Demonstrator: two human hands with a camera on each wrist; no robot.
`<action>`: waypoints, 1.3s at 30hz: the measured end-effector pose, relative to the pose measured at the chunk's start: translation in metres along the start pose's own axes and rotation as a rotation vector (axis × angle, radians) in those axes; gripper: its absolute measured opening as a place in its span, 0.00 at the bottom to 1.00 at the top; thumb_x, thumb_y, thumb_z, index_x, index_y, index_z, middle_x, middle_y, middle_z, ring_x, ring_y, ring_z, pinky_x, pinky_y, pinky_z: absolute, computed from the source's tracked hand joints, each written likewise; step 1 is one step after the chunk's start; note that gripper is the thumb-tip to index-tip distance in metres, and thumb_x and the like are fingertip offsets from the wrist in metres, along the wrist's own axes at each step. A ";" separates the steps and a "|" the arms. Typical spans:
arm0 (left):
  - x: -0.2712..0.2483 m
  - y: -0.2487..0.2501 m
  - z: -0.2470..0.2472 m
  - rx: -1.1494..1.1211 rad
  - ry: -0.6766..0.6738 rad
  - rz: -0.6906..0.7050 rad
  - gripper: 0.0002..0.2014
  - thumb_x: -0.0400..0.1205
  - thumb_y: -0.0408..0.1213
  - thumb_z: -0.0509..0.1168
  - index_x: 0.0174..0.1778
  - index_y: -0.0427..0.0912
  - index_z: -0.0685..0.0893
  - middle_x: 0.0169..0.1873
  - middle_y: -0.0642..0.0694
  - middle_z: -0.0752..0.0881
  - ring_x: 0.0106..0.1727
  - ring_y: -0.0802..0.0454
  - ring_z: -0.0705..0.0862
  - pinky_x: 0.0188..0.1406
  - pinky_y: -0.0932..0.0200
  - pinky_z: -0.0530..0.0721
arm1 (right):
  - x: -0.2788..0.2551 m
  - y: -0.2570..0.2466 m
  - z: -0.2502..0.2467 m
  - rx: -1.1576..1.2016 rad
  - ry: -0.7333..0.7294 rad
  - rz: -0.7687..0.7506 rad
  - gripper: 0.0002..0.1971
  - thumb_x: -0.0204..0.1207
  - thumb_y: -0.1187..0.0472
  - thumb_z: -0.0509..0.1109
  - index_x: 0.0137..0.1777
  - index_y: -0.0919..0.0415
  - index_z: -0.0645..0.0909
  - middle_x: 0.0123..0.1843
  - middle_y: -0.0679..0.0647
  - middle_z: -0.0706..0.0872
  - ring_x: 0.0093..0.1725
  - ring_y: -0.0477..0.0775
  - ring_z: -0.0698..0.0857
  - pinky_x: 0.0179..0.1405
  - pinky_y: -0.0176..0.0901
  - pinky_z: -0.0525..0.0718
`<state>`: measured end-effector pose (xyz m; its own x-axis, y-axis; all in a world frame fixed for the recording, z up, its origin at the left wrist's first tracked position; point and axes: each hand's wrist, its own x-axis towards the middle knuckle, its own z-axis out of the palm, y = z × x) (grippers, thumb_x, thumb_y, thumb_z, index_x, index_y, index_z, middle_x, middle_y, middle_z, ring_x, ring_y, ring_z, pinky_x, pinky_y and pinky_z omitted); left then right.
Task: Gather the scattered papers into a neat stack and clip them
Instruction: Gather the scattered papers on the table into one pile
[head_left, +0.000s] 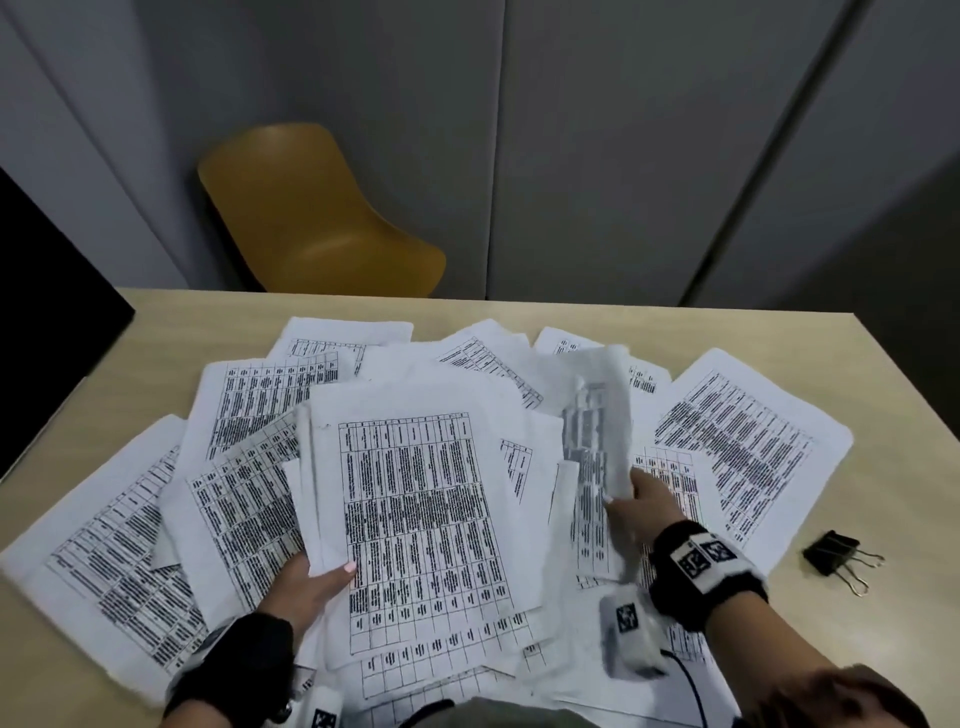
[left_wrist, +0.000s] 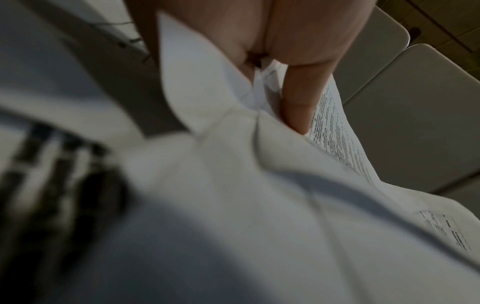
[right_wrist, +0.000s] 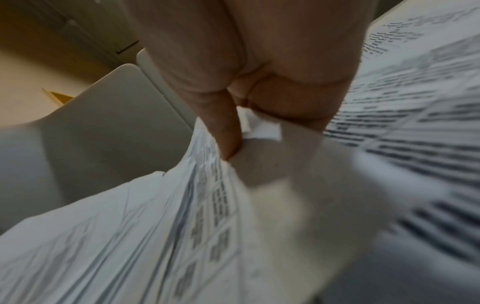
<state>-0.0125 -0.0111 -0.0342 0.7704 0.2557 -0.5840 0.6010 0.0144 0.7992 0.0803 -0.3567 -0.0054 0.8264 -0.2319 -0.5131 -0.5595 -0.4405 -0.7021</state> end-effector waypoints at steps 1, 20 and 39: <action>0.004 -0.003 0.000 -0.004 0.007 -0.004 0.17 0.78 0.31 0.67 0.62 0.35 0.75 0.59 0.43 0.80 0.58 0.45 0.77 0.60 0.55 0.69 | -0.003 0.005 0.001 -0.003 -0.062 -0.011 0.08 0.76 0.72 0.63 0.52 0.64 0.78 0.44 0.61 0.84 0.38 0.55 0.82 0.32 0.39 0.77; 0.013 0.001 0.025 0.250 -0.173 -0.056 0.43 0.65 0.50 0.74 0.75 0.41 0.66 0.73 0.39 0.74 0.71 0.41 0.75 0.74 0.40 0.69 | -0.035 0.036 0.055 0.166 -0.228 0.124 0.28 0.64 0.60 0.77 0.62 0.71 0.73 0.48 0.63 0.84 0.42 0.60 0.84 0.42 0.55 0.86; 0.006 0.011 -0.021 0.061 0.587 0.075 0.38 0.75 0.23 0.66 0.78 0.42 0.55 0.76 0.35 0.68 0.73 0.35 0.71 0.70 0.46 0.70 | -0.026 0.052 0.035 0.410 -0.161 0.201 0.08 0.71 0.73 0.70 0.45 0.66 0.73 0.54 0.71 0.82 0.54 0.69 0.82 0.63 0.60 0.80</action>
<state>-0.0060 0.0105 -0.0261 0.5753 0.7456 -0.3363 0.5743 -0.0754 0.8152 0.0276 -0.3430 -0.0458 0.6969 -0.1260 -0.7060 -0.7129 -0.0145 -0.7012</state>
